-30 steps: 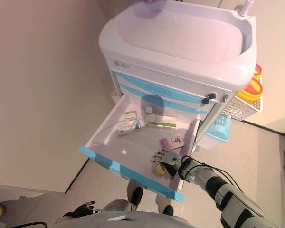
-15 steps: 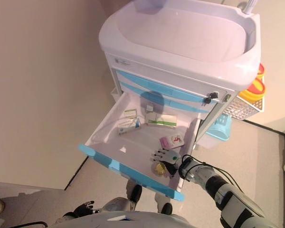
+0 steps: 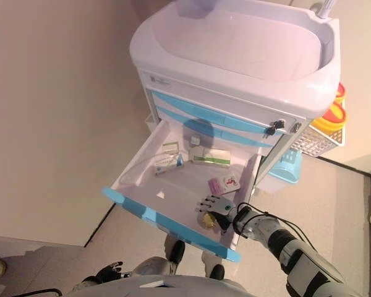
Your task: Open the drawer and pick up the medicine
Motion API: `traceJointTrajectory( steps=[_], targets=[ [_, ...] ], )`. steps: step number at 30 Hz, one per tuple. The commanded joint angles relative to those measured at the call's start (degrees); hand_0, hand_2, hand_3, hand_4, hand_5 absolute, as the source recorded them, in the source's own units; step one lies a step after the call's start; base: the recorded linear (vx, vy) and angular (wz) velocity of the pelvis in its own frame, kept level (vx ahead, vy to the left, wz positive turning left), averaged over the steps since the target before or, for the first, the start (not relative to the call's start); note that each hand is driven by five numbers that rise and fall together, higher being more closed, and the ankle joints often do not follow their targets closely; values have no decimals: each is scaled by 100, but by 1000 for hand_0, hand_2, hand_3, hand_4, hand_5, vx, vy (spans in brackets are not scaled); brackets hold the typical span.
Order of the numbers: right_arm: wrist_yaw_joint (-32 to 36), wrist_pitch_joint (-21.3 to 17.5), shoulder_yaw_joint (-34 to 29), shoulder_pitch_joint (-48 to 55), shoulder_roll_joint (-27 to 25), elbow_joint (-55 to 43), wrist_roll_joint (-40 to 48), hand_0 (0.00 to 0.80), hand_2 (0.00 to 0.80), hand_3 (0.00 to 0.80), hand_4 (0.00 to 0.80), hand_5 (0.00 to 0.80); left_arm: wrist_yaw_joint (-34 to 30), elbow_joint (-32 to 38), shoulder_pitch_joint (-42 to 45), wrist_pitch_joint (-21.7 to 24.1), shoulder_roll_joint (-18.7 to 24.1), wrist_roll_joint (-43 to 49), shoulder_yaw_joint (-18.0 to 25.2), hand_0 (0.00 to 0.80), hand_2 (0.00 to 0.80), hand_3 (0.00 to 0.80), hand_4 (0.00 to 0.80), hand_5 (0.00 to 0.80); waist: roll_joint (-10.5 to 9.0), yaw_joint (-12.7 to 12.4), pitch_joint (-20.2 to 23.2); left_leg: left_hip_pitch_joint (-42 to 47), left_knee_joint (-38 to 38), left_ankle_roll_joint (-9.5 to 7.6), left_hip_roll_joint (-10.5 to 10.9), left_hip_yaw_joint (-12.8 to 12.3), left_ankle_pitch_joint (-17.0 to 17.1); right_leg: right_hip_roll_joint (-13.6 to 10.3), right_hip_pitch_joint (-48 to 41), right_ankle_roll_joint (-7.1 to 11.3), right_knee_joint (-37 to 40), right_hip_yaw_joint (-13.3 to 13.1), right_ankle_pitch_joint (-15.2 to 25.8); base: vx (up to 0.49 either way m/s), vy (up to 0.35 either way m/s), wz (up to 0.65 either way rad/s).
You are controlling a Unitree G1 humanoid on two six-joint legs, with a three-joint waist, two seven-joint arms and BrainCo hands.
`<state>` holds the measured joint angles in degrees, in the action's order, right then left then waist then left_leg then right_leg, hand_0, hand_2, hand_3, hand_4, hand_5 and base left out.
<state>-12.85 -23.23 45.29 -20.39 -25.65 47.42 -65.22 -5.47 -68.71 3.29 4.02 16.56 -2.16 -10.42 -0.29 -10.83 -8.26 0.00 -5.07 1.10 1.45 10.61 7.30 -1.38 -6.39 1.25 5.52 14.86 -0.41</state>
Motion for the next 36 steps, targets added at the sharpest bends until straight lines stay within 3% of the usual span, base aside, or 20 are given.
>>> traceJointTrajectory(
  steps=[1, 15, 16, 17, 18, 36],
  targets=[
    [-211, -191, 114, -253, 122, -108, 228, 0, 0, 0, 0, 0, -26, -137, -243, 48, 30, 94, -262, 0, 0, 0, 0, 0, -101, -100, -99, 196, 7, -67, 207, -88, -621, -238, 128, 274, -237, -105, 39, 0, 0, 0],
    [-269, -285, 112, -365, 191, 108, 306, 0, 0, 0, 0, 0, -62, -116, -210, 63, 46, 122, -319, 0, 0, 0, 0, 0, -67, -155, -107, 206, 8, -64, 213, -49, -613, -247, 113, 267, -249, -64, 27, 0, 0, 0],
    [-258, -276, 111, -361, 201, 113, 299, 97, 97, 97, 97, 97, -70, -124, -212, 66, 49, 122, -312, 0, 0, 0, 0, 0, -65, -153, -107, 202, 8, -66, 214, -47, -611, -249, 115, 267, -249, -67, 28, 0, 0, 0],
    [-259, -275, 113, -363, 205, 119, 293, 417, 417, 417, 417, 417, -77, -130, -216, 70, 51, 125, -307, 0, 0, 0, 0, 0, -63, -152, -106, 200, 9, -66, 215, -48, -610, -250, 117, 268, -249, -67, 29, 0, 0, 0],
    [-260, -272, 116, -362, 208, 128, 285, 800, 800, 800, 800, 800, -78, -135, -220, 74, 54, 128, -300, 0, 0, 0, 0, 0, -63, -152, -108, 200, 9, -65, 214, -49, -610, -250, 120, 270, -252, -65, 29, 0, 0, 0],
    [-357, -278, 100, -319, 258, 273, 249, 800, 800, 800, 800, 800, -41, -153, -218, 93, 28, 121, -320, 0, 0, 0, 0, 0, -87, -190, -148, 177, 7, -74, 224, -29, -599, -252, 127, 277, -228, -45, 57, 0, 0, 0]
  ],
)
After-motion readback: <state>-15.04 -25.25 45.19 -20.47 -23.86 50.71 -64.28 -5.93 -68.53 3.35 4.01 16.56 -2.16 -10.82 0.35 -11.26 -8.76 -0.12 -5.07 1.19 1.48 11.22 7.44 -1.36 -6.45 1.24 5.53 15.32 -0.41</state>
